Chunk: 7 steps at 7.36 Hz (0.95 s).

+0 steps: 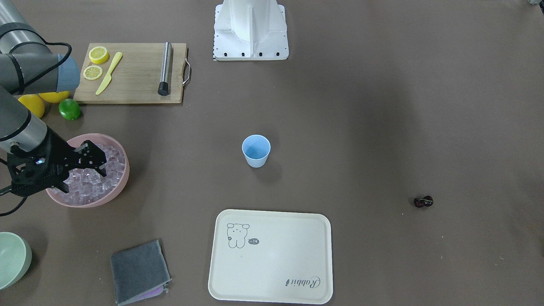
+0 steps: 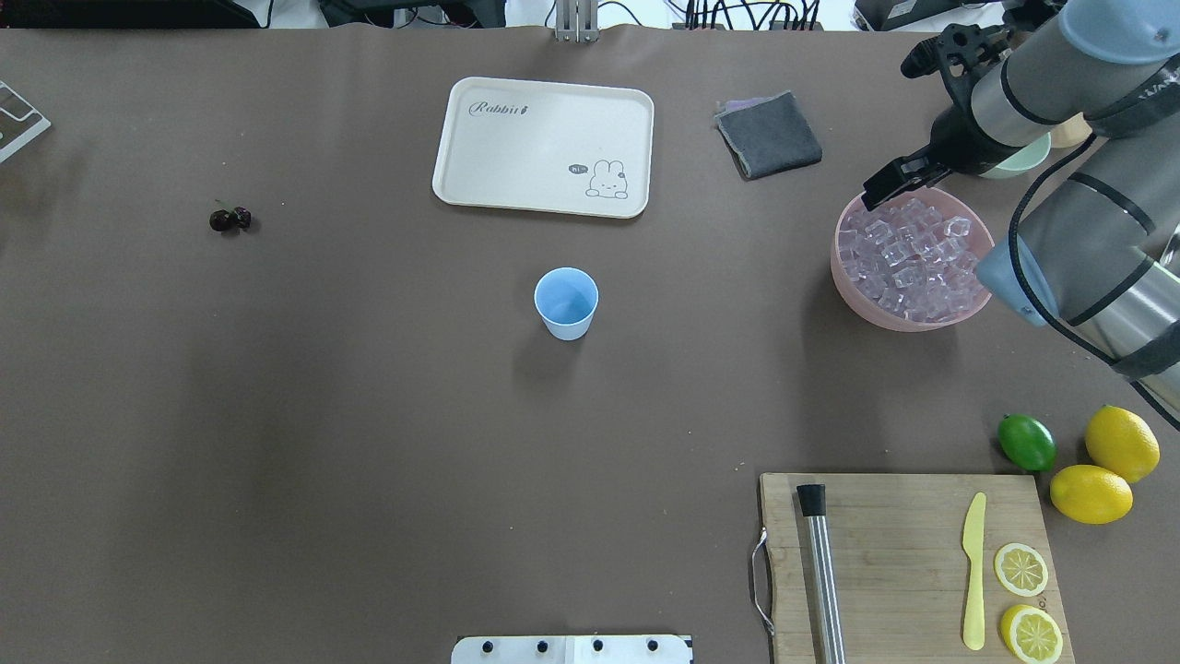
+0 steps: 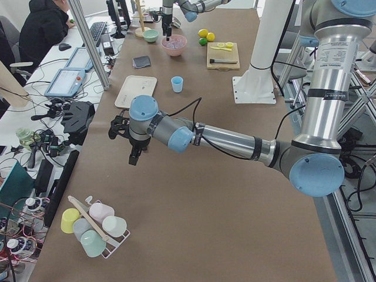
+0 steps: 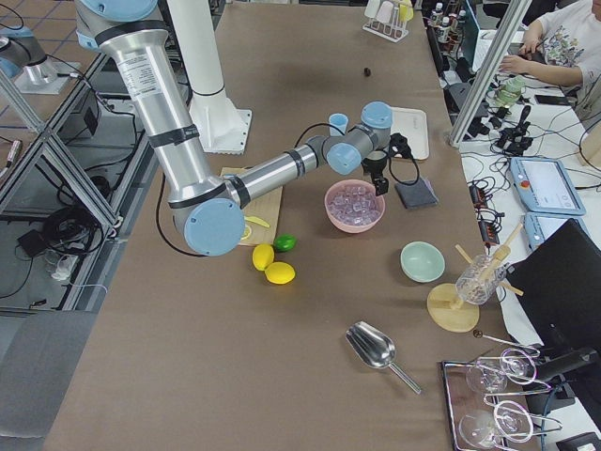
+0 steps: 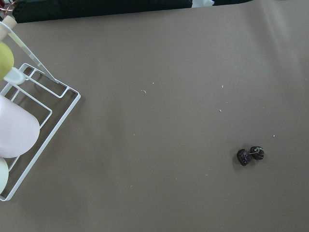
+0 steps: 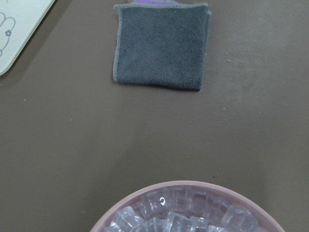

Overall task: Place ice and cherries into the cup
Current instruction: 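Lower the right gripper into the ice and grasp an ice cube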

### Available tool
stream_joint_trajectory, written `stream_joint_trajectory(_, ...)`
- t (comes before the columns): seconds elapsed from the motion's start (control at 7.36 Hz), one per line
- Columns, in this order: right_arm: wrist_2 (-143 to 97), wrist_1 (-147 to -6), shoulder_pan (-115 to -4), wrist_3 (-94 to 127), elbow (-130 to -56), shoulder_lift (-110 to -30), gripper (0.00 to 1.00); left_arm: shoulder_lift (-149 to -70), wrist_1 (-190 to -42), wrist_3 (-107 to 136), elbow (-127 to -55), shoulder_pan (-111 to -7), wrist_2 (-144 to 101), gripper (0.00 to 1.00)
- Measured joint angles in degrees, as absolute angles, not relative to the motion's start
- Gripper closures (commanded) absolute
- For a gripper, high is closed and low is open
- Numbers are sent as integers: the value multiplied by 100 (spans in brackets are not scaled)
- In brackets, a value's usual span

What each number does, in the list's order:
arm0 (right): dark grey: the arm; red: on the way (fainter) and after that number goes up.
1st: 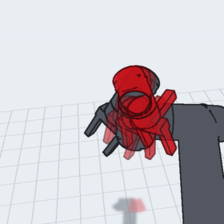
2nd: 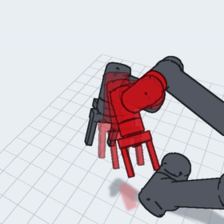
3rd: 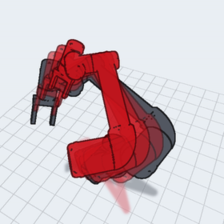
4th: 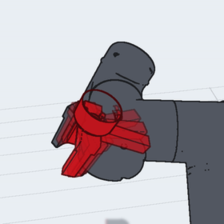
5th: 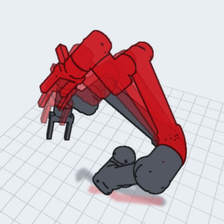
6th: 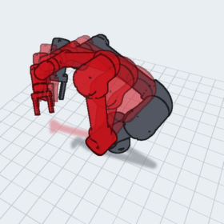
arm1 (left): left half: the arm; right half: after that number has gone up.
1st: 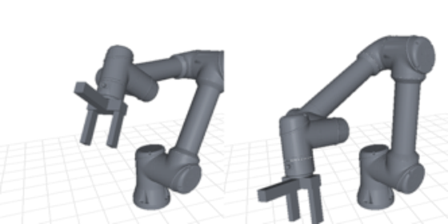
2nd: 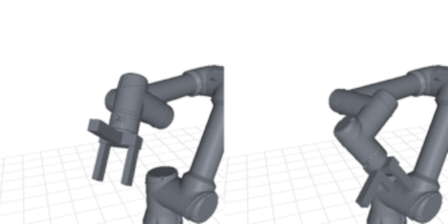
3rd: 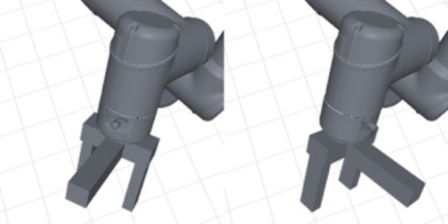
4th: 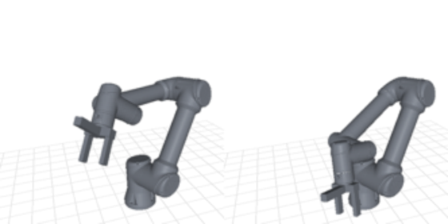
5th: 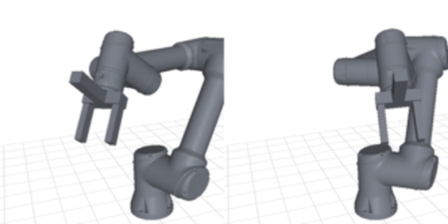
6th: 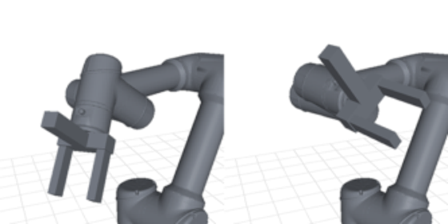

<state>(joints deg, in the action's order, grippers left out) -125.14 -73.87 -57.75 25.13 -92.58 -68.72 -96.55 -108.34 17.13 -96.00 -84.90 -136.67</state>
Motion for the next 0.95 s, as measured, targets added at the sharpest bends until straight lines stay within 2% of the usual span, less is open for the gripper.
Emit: stream_joint_trajectory(0.95, -12335, -7164, -5510, 2518, -9103, -7283, 14, -9695, -10846, 1716, -9617, -8487, -13670, 3)
